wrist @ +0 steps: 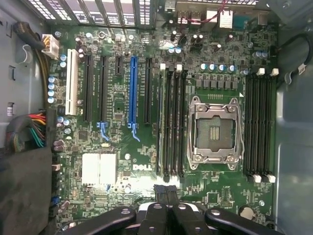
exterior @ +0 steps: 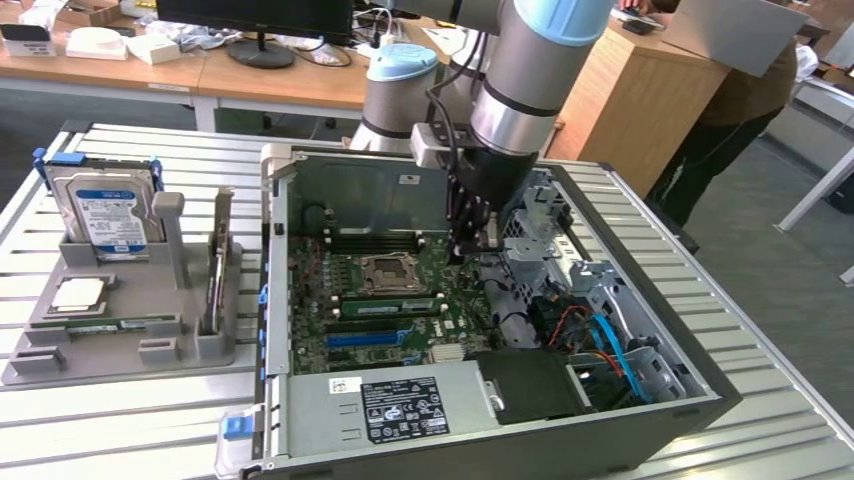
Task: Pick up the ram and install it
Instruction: 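Press down the ram until it locks into place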
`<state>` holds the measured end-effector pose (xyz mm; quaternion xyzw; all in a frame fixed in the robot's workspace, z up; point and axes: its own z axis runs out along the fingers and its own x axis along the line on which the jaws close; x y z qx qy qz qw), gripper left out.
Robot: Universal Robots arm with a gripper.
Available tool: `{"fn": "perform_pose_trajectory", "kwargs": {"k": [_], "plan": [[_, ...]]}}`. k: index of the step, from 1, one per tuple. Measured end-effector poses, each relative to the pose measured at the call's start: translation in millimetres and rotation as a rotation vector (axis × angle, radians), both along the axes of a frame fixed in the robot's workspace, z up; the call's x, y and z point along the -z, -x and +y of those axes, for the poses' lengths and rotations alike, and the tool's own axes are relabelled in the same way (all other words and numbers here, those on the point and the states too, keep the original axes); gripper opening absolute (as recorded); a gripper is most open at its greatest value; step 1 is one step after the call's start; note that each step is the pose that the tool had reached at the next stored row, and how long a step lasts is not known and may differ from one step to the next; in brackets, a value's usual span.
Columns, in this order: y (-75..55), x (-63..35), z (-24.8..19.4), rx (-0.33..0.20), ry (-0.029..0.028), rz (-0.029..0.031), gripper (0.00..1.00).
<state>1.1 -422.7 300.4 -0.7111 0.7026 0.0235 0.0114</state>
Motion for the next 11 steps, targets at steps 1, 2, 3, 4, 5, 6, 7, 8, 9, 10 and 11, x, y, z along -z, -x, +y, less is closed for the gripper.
{"fn": "perform_pose_trajectory", "kwargs": {"k": [1,2,3,4,5,6,7,8,9,10,11], "plan": [[0.0,0.9,0.0,0.0,0.0,0.0,0.1],[0.0,1.8,0.0,0.0,0.0001,0.0,0.1],[0.0,2.6,0.0,0.0,0.0001,0.0001,0.1],[0.0,3.5,0.0,0.0,0.0001,0.0,0.1],[0.0,4.4,0.0,0.0,0.0001,0.0,0.1],[0.0,5.2,0.0,0.0,0.0,0.0,0.1],[0.0,6.2,0.0,0.0,0.0,0.0,0.1],[0.0,7.2,0.0,0.0,0.0001,0.0,0.1],[0.0,8.3,0.0,0.0,0.0,0.0,0.1],[0.0,9.3,0.0,0.0,0.0001,0.0,0.1],[0.0,10.4,0.0,0.0,0.0001,0.0,0.1]]}}
